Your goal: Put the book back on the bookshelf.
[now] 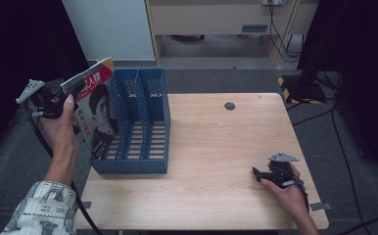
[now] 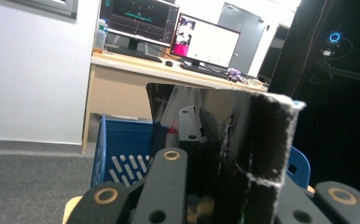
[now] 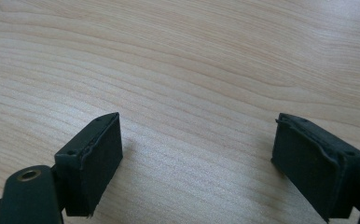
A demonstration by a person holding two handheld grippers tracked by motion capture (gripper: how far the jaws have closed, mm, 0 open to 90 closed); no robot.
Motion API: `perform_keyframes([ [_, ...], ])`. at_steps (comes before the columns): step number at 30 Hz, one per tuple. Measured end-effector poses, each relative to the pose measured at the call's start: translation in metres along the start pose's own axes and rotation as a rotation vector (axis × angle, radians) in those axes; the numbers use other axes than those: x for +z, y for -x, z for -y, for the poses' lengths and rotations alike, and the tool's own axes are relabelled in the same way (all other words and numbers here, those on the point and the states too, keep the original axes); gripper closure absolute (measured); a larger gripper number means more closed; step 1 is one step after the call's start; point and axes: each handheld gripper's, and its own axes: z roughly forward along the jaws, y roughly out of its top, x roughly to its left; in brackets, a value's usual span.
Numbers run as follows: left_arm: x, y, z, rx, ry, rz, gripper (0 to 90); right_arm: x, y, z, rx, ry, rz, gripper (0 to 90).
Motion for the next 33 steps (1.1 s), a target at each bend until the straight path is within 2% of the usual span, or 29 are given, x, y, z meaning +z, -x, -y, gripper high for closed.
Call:
perform_keyframes([
  [9,-0.003,0.004,-0.001,0.009,0.038,0.015,84.8,0.000,0.000,0.000,0.000,0.000,0.000,16.1],
  [14,-0.001,0.007,0.004,0.033,0.045,0.001,84.3,0.000,0.000,0.000,-0.001,0.000,0.000,16.1],
  [19,-0.001,0.007,0.010,0.026,0.070,0.007,83.7,0.000,0.000,0.000,-0.001,0.000,0.000,16.2],
  [23,0.002,0.009,0.010,0.042,0.069,0.008,83.6,0.000,0.000,0.000,-0.001,0.000,0.000,16.2],
  [27,0.004,0.005,0.008,0.019,0.077,0.007,83.6,0.000,0.000,0.000,-0.001,0.000,0.000,16.2],
  [33,0.003,0.007,0.008,0.030,0.080,0.002,83.9,0.000,0.000,0.000,-0.001,0.000,0.000,16.2],
])
